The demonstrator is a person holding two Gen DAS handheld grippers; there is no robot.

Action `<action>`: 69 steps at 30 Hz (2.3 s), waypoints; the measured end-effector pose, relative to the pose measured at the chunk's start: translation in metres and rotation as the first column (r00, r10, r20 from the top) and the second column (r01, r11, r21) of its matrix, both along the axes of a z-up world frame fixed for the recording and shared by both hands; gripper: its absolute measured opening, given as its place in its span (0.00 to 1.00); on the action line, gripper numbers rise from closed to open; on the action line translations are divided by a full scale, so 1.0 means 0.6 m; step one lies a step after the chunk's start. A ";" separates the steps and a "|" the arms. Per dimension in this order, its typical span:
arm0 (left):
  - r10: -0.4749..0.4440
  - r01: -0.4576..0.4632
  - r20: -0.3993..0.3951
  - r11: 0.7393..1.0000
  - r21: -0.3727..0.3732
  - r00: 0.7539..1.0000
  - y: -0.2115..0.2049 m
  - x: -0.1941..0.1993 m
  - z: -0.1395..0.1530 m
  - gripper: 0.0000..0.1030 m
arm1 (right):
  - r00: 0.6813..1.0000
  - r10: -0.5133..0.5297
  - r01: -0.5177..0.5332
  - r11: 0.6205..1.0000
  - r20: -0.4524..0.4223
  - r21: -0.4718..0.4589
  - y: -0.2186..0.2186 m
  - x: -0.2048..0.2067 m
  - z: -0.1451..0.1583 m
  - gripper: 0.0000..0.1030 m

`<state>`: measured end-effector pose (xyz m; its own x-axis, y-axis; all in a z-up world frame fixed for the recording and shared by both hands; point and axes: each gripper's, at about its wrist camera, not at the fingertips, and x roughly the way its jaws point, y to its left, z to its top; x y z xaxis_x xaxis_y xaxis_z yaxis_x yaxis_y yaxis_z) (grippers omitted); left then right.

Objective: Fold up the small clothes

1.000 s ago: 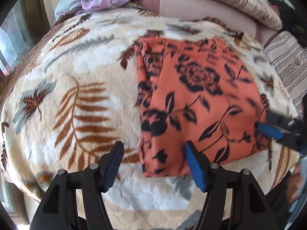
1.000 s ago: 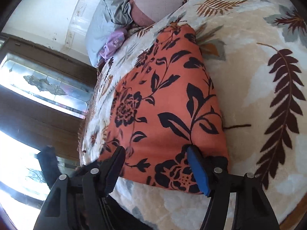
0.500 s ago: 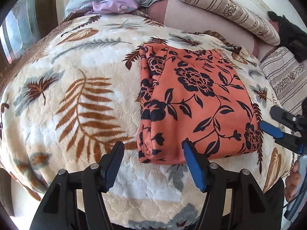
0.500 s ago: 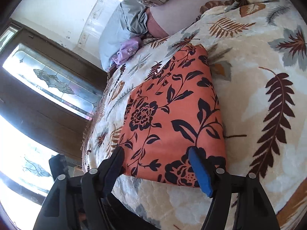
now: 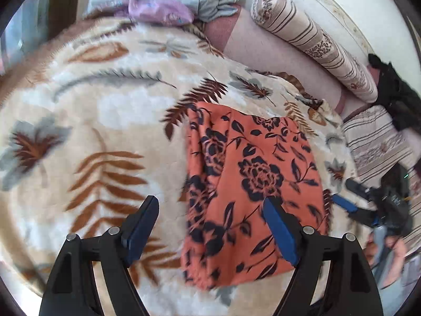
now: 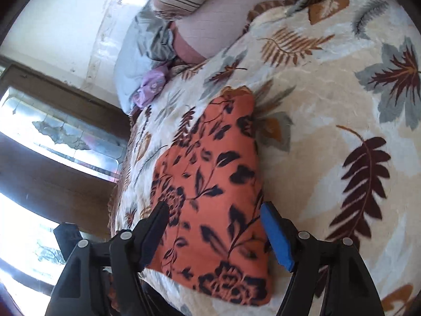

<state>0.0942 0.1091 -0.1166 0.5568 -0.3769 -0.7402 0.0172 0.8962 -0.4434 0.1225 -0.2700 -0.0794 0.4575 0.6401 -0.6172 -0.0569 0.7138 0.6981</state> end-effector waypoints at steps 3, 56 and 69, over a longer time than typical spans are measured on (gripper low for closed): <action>-0.032 0.028 -0.029 0.993 -0.116 0.999 0.000 0.042 -0.026 0.80 | 0.999 0.009 -0.009 1.000 -0.043 0.000 0.001 0.032 -0.025 0.73; -0.280 0.285 0.078 0.957 -0.060 0.957 -0.101 0.100 0.061 0.29 | 0.988 0.033 0.003 0.971 0.149 -0.238 -0.044 0.075 0.118 0.33; -0.195 0.206 -0.127 0.975 0.081 0.972 -0.088 0.089 -0.041 0.58 | 0.983 -0.150 0.125 0.967 -0.104 -0.222 -0.185 0.085 -0.035 0.52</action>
